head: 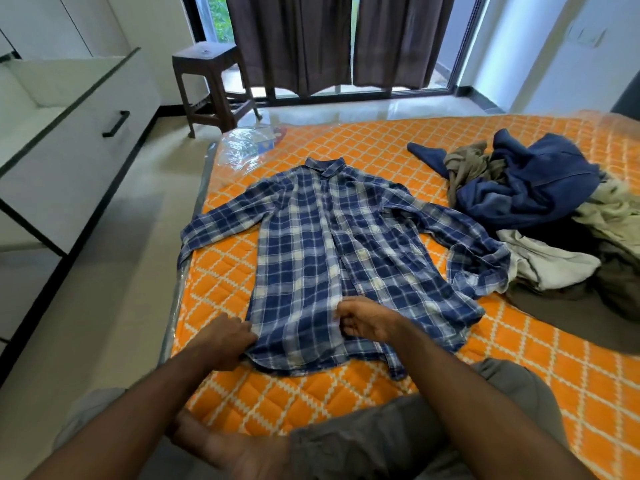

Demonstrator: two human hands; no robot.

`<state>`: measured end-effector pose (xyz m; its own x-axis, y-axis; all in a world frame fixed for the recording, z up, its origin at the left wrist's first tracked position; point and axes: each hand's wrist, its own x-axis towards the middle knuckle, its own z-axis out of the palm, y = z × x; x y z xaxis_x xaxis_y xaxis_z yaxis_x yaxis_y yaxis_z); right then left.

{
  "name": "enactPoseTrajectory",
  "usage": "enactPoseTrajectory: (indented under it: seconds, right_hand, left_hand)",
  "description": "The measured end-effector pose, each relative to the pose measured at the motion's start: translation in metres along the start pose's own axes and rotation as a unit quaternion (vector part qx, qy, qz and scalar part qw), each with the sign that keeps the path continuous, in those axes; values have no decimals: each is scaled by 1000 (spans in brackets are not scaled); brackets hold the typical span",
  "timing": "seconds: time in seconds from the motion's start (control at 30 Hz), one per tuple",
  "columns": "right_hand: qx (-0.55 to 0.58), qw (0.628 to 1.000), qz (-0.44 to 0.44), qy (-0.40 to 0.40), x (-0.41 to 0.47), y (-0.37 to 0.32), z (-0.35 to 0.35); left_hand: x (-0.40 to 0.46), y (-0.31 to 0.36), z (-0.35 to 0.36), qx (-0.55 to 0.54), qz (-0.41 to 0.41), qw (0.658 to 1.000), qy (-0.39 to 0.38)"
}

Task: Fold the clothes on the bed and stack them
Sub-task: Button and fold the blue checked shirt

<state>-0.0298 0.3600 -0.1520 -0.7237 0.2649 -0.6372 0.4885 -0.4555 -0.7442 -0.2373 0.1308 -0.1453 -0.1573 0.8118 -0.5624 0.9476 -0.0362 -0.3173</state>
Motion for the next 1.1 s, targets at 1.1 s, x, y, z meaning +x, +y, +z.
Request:
enactPoseTrajectory:
  seconds: [1.1]
  right_hand:
    - [-624, 713, -161, 275, -1, 30, -65]
  left_hand:
    - [167, 74, -128, -485, -8, 864, 137]
